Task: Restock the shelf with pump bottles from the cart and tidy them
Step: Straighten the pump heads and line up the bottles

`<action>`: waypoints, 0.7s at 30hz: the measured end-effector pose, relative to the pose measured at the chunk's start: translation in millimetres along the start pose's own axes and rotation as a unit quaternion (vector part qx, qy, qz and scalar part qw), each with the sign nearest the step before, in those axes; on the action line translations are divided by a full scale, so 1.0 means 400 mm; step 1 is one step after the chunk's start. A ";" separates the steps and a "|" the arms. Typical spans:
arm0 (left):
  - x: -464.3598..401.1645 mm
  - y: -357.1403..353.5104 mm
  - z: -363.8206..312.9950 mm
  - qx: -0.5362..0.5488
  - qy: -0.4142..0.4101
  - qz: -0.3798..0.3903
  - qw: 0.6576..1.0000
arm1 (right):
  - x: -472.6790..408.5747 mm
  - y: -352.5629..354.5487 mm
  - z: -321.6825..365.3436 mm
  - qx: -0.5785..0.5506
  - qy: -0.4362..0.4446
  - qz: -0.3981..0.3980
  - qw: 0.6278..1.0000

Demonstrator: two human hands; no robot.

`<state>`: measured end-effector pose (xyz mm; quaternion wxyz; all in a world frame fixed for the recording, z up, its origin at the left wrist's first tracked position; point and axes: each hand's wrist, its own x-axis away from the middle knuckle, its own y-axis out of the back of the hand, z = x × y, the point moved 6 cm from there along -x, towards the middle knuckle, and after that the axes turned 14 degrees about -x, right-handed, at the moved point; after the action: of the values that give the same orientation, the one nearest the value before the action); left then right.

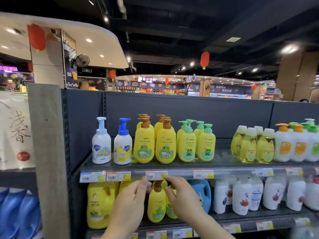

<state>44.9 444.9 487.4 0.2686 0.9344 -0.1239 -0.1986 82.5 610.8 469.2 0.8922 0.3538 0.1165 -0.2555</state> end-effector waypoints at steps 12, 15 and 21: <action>-0.367 -0.164 0.133 -0.395 -0.113 0.057 0.910 | -0.282 -0.174 -0.102 0.205 0.088 0.043 0.974; -0.386 -0.198 0.142 -0.400 -0.128 0.052 0.906 | -0.305 -0.175 -0.104 0.193 0.092 0.042 0.976; -0.400 -0.216 0.148 -0.384 -0.101 0.038 0.917 | -0.326 -0.159 -0.131 0.174 0.073 0.061 0.980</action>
<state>-112.7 543.4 442.7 0.5998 0.7292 -0.1002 -0.3138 -62.8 656.3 445.9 0.8202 0.5274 0.1132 -0.1907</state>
